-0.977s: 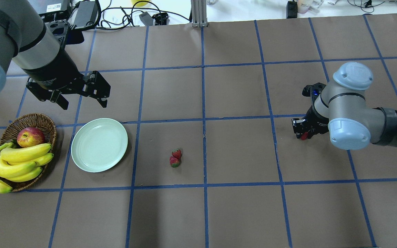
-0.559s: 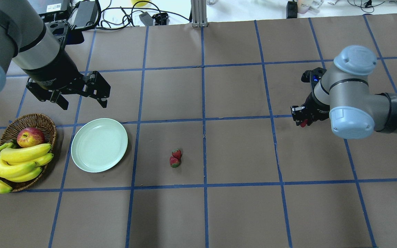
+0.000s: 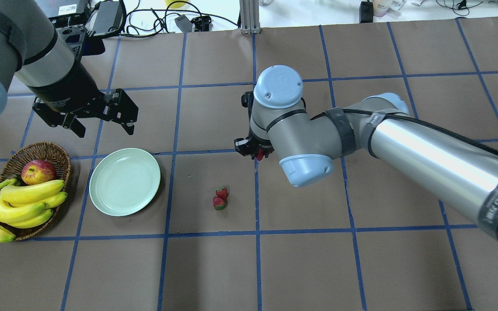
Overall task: Collect all strawberries into plate
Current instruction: 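Carry the strawberry beside the other strawberries and open the right gripper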
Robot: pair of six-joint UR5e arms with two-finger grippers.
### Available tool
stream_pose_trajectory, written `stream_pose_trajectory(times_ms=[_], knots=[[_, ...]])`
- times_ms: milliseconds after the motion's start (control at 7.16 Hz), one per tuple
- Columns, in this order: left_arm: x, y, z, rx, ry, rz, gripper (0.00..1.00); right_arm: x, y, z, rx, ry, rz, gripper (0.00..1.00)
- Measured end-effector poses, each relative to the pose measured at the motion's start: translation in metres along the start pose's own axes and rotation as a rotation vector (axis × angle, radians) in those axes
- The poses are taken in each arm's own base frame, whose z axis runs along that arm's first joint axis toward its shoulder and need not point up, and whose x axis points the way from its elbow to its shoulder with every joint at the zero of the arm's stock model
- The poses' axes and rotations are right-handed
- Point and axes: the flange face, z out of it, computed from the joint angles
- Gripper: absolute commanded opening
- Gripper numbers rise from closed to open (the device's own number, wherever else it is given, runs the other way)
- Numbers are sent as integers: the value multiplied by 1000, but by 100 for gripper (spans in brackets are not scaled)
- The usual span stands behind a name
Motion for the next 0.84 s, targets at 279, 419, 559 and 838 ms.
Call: stream_pose_trajectory(times_ms=[279,419,559,838], knots=[[0,0,0,-1,-2,0,100,-31,-2,26,-10,-43,54,20],[-1,0,0,-2,-7,0,100,-34,-1,36,-20,-50,65,28],[-1,0,0,-2,-12,0,100,-35,1,42,-29,-50,72,40],[-1,0,1,-4,-14,1,100,-33,7,50,-44,-41,76,61]])
